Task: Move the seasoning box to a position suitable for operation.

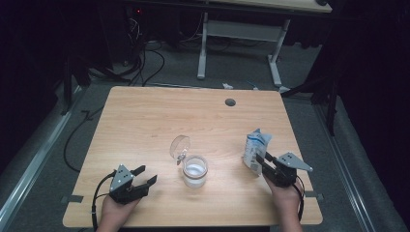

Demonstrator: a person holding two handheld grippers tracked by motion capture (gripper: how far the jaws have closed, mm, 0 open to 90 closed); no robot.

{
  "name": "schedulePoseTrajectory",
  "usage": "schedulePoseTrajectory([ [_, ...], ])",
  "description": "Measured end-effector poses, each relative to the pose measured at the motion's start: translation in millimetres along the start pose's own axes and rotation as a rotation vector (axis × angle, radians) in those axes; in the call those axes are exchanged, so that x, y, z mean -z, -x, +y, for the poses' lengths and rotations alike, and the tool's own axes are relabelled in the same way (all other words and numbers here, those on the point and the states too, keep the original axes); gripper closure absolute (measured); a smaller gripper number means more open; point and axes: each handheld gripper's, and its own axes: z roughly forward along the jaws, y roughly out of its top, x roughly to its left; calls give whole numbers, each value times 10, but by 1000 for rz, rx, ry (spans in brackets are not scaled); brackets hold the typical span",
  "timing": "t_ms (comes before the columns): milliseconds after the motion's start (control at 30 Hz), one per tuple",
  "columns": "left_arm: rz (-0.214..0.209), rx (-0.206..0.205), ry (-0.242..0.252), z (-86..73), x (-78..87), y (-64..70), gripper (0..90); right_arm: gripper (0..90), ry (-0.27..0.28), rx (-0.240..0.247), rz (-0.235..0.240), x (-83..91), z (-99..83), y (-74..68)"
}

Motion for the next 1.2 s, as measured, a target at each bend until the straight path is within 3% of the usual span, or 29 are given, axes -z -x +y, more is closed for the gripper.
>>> schedulePoseTrajectory([
  [267, -2, -9, -7, 2, -6, 8, 394, 528, -1, -5, -18, -34, 12, 0],
  [1200, -10, -38, -21, 6, -13, 32, 397, 481, -23, 17, -64, 16, -23, -74],
])
